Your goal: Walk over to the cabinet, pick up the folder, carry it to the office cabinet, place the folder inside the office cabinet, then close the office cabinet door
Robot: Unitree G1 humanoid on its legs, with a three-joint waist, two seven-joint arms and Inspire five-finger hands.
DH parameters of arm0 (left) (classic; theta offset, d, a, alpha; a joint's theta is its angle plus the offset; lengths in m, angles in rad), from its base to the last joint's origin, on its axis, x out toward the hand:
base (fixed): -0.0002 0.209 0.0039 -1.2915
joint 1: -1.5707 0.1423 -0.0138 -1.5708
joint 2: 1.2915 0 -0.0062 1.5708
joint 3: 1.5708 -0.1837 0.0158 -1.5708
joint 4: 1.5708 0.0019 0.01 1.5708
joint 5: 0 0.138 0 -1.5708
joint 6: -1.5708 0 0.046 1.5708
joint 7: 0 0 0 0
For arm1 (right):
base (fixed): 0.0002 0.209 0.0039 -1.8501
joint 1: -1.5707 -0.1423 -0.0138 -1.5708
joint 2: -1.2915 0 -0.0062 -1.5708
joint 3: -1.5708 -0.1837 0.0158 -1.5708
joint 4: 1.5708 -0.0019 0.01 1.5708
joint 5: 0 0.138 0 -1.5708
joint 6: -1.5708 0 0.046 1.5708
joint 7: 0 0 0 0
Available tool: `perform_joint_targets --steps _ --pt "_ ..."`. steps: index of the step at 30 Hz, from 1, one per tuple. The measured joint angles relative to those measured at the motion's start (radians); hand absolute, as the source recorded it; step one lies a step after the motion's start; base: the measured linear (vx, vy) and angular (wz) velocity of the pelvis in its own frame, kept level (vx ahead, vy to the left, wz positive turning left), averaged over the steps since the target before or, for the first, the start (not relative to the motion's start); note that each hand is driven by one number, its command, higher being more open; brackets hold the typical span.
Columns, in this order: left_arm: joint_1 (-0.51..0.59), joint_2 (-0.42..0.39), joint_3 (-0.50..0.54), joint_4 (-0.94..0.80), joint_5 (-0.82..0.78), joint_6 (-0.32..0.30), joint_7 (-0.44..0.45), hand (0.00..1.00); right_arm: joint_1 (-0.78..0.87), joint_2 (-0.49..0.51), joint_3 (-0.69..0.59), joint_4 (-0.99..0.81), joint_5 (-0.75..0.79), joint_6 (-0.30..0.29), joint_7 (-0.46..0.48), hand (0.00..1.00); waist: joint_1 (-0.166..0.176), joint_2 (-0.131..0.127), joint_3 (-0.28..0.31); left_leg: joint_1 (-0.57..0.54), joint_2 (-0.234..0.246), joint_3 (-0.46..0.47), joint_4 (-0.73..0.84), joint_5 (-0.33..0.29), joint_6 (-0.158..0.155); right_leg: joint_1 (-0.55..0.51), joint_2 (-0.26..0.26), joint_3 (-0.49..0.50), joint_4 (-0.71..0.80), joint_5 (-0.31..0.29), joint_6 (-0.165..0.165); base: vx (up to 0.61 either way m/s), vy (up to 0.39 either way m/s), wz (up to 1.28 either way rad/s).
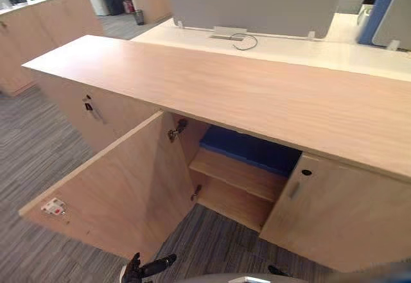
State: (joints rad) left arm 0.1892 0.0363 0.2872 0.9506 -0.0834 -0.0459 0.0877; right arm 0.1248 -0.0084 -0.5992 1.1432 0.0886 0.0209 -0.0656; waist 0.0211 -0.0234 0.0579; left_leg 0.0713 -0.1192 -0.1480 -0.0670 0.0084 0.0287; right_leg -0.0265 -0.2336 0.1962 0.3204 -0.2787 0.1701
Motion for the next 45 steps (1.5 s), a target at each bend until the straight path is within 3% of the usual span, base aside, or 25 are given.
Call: perform_joint_targets --steps 3,7,10,11,12,13,14,15,16,17,18,19,21,23,24,26,29,34,38,45 --pt "-0.009 -0.004 0.032 0.028 0.000 -0.012 0.009 1.00 0.001 0.001 -0.009 0.002 -0.001 -0.003 0.001 1.00 0.002 0.009 -0.007 -0.009 0.061 -0.027 -0.006 0.007 -0.032 0.023 0.057 -0.046 -0.037 0.015 -0.028 0.07 -0.217 0.32" --pt "-0.060 0.025 0.048 0.068 -0.022 -0.017 0.026 1.00 0.000 0.018 -0.003 0.045 -0.012 0.000 0.010 1.00 -0.006 -0.037 0.001 -0.032 0.145 -0.142 0.004 0.012 -0.073 0.082 0.141 -0.182 -0.073 0.045 -0.080 0.08 -0.208 0.86" --pt "-0.077 0.023 0.047 0.061 -0.057 -0.010 0.036 1.00 -0.019 0.018 0.014 0.049 -0.018 -0.003 0.015 1.00 -0.005 -0.055 0.004 -0.077 0.173 -0.149 0.030 0.013 -0.091 0.077 0.179 -0.221 -0.072 0.056 -0.098 0.02 -0.118 0.57" --pt "-0.080 0.017 0.044 0.053 -0.110 -0.008 0.037 1.00 -0.035 0.017 0.009 0.047 -0.018 -0.005 0.011 1.00 -0.010 -0.053 0.007 -0.111 0.174 -0.106 0.060 0.020 -0.097 0.074 0.184 -0.246 -0.068 0.062 -0.108 -0.05 -0.097 0.82" --pt "-0.087 0.007 0.043 0.023 -0.187 -0.009 0.045 1.00 -0.050 0.017 -0.003 0.045 -0.017 -0.005 0.009 1.00 -0.015 -0.045 0.014 -0.125 0.178 0.000 0.053 0.046 -0.090 0.070 0.186 -0.268 -0.072 0.080 -0.137 -0.06 -0.063 0.79" --pt "-0.094 0.000 0.043 0.002 -0.212 -0.011 0.049 1.00 -0.056 0.022 -0.010 0.044 -0.017 -0.007 0.009 1.00 -0.019 -0.042 0.020 -0.138 0.181 0.080 0.081 0.026 -0.088 0.070 0.184 -0.280 -0.074 0.081 -0.142 -0.08 0.009 0.70" --pt "-0.097 -0.010 0.044 -0.032 -0.242 -0.011 0.058 1.00 -0.071 0.018 -0.010 0.043 -0.016 -0.012 0.010 1.00 -0.019 -0.031 0.040 -0.198 0.206 0.241 0.229 -0.058 -0.042 0.075 0.175 -0.310 -0.075 0.070 -0.161 -0.05 0.032 0.38" --pt "-0.096 -0.015 0.044 -0.042 -0.258 -0.011 0.061 1.00 -0.075 0.014 -0.011 0.039 -0.014 -0.012 0.010 1.00 -0.020 -0.025 0.050 -0.225 0.227 0.312 0.309 -0.077 -0.032 0.081 0.169 -0.330 -0.077 0.063 -0.172 -0.08 -0.013 0.43" --pt "-0.090 -0.037 0.046 -0.061 -0.281 -0.011 0.065 1.00 -0.074 -0.002 -0.018 0.022 -0.007 -0.009 0.010 1.00 -0.023 0.009 0.057 -0.269 0.246 0.378 0.397 -0.065 -0.030 0.089 0.177 -0.366 -0.067 0.052 -0.164 -0.09 -0.040 0.77" --pt "-0.086 -0.054 0.035 -0.092 -0.285 -0.012 0.068 1.00 -0.062 -0.006 -0.028 0.012 -0.003 -0.007 0.004 1.00 -0.035 0.032 0.058 -0.279 0.225 0.385 0.377 -0.042 -0.009 0.090 0.165 -0.396 -0.071 0.044 -0.163 -0.10 0.000 1.00" --pt "-0.085 -0.060 0.022 -0.111 -0.292 -0.016 0.065 1.00 -0.048 -0.006 -0.032 0.011 0.007 -0.006 -0.002 1.00 -0.035 0.036 0.052 -0.264 0.203 0.369 0.306 -0.017 -0.010 0.093 0.156 -0.416 -0.095 0.042 -0.165 -0.07 0.092 1.44" --pt "-0.097 -0.064 0.004 -0.135 -0.300 -0.027 0.057 1.00 -0.032 0.010 -0.041 0.019 0.036 -0.007 -0.011 1.00 -0.043 0.010 0.047 -0.224 0.168 0.385 0.166 0.012 -0.024 0.114 0.121 -0.473 -0.165 0.038 -0.147 -0.04 0.083 1.39" --pt "-0.115 -0.072 0.004 -0.139 -0.300 -0.022 0.054 1.00 -0.039 0.011 -0.054 0.032 0.075 -0.004 -0.018 1.00 -0.051 0.007 0.063 -0.221 0.177 0.440 0.196 -0.013 -0.022 0.129 0.091 -0.547 -0.168 0.052 -0.143 -0.05 0.043 1.16" --pt "-0.092 -0.086 0.002 -0.145 -0.300 -0.016 0.054 1.00 -0.019 0.002 -0.040 0.026 0.115 -0.008 -0.026 1.00 -0.052 0.031 0.055 -0.151 0.189 0.418 0.123 0.022 -0.048 0.150 0.086 -0.597 -0.172 0.054 -0.131 0.02 0.107 0.83" --pt "-0.089 -0.086 -0.001 -0.148 -0.300 -0.010 0.053 1.00 -0.018 0.001 -0.036 0.025 0.120 -0.010 -0.026 1.00 -0.052 0.033 0.055 -0.124 0.165 0.396 0.037 0.069 -0.056 0.150 0.076 -0.613 -0.172 0.060 -0.126 0.03 0.162 0.73" --pt "-0.074 -0.069 -0.006 -0.173 -0.300 -0.009 0.054 1.00 -0.022 0.002 -0.007 0.019 0.131 -0.013 -0.024 1.00 -0.046 0.023 0.062 -0.106 0.140 0.377 -0.027 0.098 -0.047 0.150 0.065 -0.611 -0.177 0.063 -0.120 0.01 0.166 0.43" --pt "-0.038 -0.029 -0.008 -0.202 -0.341 -0.005 0.050 1.00 -0.021 0.011 0.043 -0.001 0.129 -0.018 -0.011 1.00 -0.036 -0.004 0.059 -0.104 0.116 0.362 -0.027 0.091 -0.037 0.156 0.052 -0.605 -0.178 0.068 -0.112 0.01 0.100 0.18" --pt "-0.013 -0.003 -0.004 -0.258 -0.362 -0.005 0.039 1.00 -0.022 0.001 0.078 -0.004 0.108 -0.018 -0.001 1.00 -0.032 -0.002 0.049 -0.084 0.104 0.344 -0.028 0.080 -0.034 0.193 0.050 -0.592 -0.198 0.077 -0.114 0.02 0.033 0.13" --pt "-0.015 -0.001 0.019 -0.289 -0.374 0.016 0.035 1.00 -0.023 -0.013 0.083 -0.011 0.107 -0.008 0.008 1.00 -0.032 0.019 0.046 -0.076 0.113 0.353 -0.028 0.074 -0.042 0.205 0.061 -0.582 -0.220 0.079 -0.112 0.01 -0.019 -0.07" --pt "-0.070 0.057 0.067 -0.332 -0.145 0.061 0.026 1.00 -0.020 -0.023 0.090 -0.006 0.067 0.003 0.024 1.00 -0.032 0.020 0.043 -0.057 0.144 0.363 -0.028 0.068 -0.062 0.218 0.087 -0.554 -0.226 0.080 -0.112 0.03 -0.044 -0.07"
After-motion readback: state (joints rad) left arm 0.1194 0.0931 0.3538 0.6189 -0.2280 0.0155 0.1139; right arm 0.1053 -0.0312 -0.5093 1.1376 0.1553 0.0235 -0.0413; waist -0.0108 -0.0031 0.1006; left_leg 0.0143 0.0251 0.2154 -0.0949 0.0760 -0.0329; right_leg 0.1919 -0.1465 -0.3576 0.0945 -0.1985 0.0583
